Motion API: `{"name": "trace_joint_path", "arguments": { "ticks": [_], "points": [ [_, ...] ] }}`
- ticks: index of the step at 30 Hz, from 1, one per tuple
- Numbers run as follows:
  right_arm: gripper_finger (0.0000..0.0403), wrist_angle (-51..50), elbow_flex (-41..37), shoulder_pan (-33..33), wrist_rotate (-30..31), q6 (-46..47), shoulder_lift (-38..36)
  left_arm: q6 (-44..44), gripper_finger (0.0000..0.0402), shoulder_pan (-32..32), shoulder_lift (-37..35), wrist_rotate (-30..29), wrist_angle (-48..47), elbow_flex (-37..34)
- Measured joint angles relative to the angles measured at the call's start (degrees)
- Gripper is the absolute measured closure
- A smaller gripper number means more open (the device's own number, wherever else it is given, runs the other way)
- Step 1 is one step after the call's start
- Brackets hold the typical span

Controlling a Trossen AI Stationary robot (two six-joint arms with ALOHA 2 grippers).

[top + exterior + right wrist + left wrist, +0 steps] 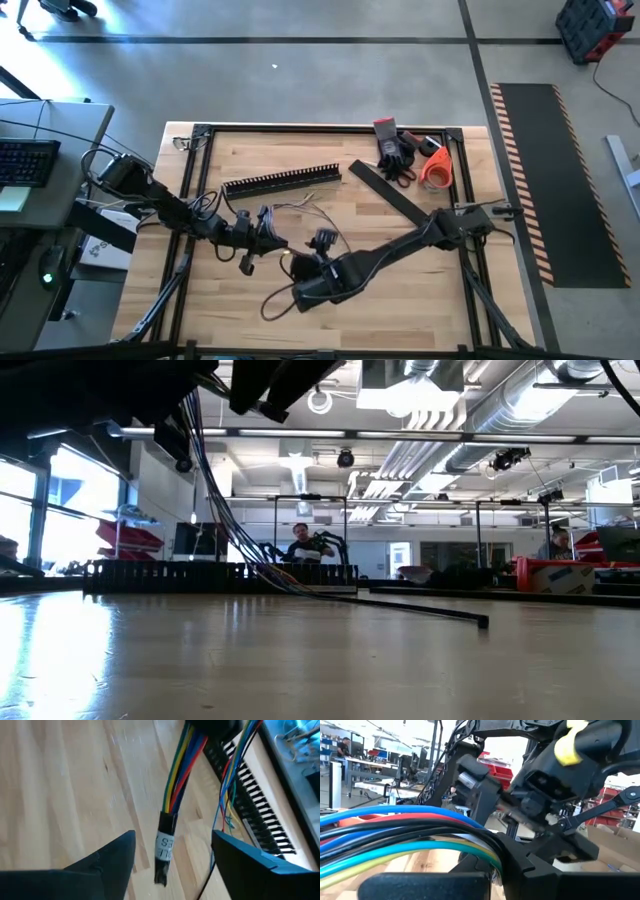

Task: Ziptie cables
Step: Wrap the colored cables together using a zip tie

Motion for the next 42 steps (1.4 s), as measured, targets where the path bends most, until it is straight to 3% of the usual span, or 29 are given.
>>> {"name": "trace_joint_path", "arguments": {
  "ticks": [3, 12, 18, 22, 27, 31, 33, 36, 40, 42],
  "points": [
    [0.0208, -0.01, 0.00, -0.68, -1.33, -0.37, 0.04, -0.04, 0.0402, 0.00, 0.00, -0.08, 0.00, 0.00],
    [0.0387, -2.38, 0.01, -1.10, -1.96, -0.95, 0.44, 0.71, 0.0401, -0.87, 0.00, -1.27, 0.08, 0.02],
    [0.0396, -6.32, 1.64, -0.30, 2.10, -3.08, -2.27, 11.48, 0.0360, -3.03, -2.01, -0.66, 0.19, 0.02],
    [0.0398, -7.61, 2.23, -0.22, 7.33, -6.52, -6.98, 19.21, 0.0308, -5.47, -9.35, -4.00, -6.08, 0.18],
    [0.0399, -7.87, 2.73, -0.43, 14.48, -11.43, -12.59, 28.09, 0.0272, -10.80, -23.98, -16.50, -31.65, 4.81],
    [0.0399, -5.44, 2.69, -0.35, 16.39, -15.54, -16.22, 27.89, 0.0269, -16.02, -33.22, -23.22, -58.35, 12.82],
    [0.0400, -3.55, 2.71, -0.37, 15.27, -17.72, -17.16, 25.91, 0.0269, -17.76, -35.61, -24.58, -65.56, 16.22],
    [0.0400, 0.56, 2.69, -0.36, 12.79, -23.08, -17.27, 26.18, 0.0268, -18.43, -37.31, -24.65, -66.88, 18.29],
    [0.0400, 4.55, 2.67, -0.28, 9.84, -26.78, -17.42, 33.78, 0.0254, -16.39, -37.02, -18.35, -66.73, 18.45],
    [0.0400, 4.82, 2.67, -0.19, 9.58, -27.78, -17.42, 36.06, 0.0237, -15.31, -36.80, -17.98, -66.63, 18.45]
  ]
}}
